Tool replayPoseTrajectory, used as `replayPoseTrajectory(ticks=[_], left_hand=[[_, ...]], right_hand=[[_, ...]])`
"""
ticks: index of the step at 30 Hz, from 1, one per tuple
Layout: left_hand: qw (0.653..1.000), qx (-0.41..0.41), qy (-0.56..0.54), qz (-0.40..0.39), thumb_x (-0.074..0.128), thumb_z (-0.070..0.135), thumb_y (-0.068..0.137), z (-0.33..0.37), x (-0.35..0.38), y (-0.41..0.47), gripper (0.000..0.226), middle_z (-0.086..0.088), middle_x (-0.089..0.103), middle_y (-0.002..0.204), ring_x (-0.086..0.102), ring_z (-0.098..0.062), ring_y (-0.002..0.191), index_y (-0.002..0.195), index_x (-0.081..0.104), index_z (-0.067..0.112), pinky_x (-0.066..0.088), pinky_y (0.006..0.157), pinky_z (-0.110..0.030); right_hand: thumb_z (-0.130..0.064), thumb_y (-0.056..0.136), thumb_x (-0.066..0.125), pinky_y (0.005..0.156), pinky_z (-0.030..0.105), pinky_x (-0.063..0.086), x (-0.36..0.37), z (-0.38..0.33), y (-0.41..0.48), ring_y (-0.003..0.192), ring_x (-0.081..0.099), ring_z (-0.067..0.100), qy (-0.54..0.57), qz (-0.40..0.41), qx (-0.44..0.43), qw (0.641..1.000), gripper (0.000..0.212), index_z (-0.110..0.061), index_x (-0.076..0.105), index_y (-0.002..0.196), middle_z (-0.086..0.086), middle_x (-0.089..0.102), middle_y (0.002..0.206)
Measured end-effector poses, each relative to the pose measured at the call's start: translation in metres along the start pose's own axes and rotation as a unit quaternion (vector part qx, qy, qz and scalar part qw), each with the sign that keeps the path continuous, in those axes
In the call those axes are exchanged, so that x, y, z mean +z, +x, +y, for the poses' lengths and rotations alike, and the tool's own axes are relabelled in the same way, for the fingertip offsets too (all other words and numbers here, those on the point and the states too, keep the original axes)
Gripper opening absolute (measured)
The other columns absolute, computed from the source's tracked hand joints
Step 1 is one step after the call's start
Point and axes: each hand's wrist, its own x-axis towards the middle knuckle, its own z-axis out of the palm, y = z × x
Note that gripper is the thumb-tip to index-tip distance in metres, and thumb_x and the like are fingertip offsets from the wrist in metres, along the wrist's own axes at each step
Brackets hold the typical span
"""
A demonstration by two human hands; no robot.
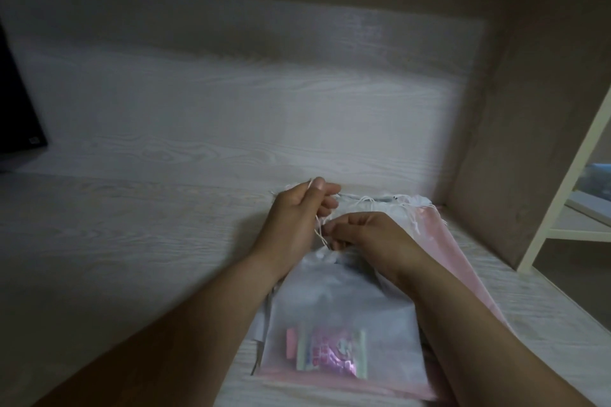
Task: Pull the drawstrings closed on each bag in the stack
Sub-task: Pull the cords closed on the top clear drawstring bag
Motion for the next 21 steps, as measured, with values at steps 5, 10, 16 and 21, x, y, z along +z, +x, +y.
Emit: replayPoseTrajectory(ticks=[5,10,16,21], left_hand=[[0.997,-0.002,0.025,-0.074,0.039,0.036,0.111,0.008,-0.005,0.003,0.04,-0.002,0.08,0.099,0.07,0.001,0.102,0.128,0.069,0.015,0.051,0.084,-0.01],[0.995,0.001,0.028,-0.091,0.038,0.041,0.11,0.01,-0.011,0.005,0.041,-0.005,0.08,0.1,0.073,-0.002,0.097,0.142,0.059,0.025,0.056,0.083,-0.023],[0.986,-0.004,0.095,-0.134,0.042,0.05,0.107,0.008,-0.008,0.005,0.052,0.0,0.063,0.14,0.057,0.005,0.123,0.156,0.04,0.033,0.044,0.1,-0.009],[0.959,0.022,0.247,-0.14,0.043,0.051,0.105,-0.003,-0.009,0.0,0.031,0.012,0.074,0.099,0.066,-0.01,0.101,0.124,0.058,0.032,0.048,0.101,-0.04]], right_hand=[[-0.009,0.097,0.064,0.087,0.032,0.045,0.001,-0.004,-0.007,0.08,0.064,0.009,-0.046,-0.071,-0.039,0.996,0.03,0.015,0.064,0.078,0.001,0.07,0.079],[-0.012,0.098,0.07,0.115,0.029,0.039,0.009,-0.007,-0.011,0.136,0.051,-0.004,-0.054,-0.124,-0.071,0.988,0.02,-0.006,0.082,0.082,-0.015,0.061,0.145],[-0.015,0.101,0.064,0.079,0.032,0.042,0.006,-0.002,-0.006,0.077,0.061,0.014,-0.002,-0.032,-0.055,0.998,0.036,0.007,0.065,0.073,-0.002,0.072,0.085],[-0.019,0.103,0.063,0.077,0.035,0.038,-0.002,0.001,-0.001,0.073,0.053,0.016,0.006,0.042,-0.053,0.998,0.035,-0.016,0.071,0.068,0.005,0.066,0.074]])
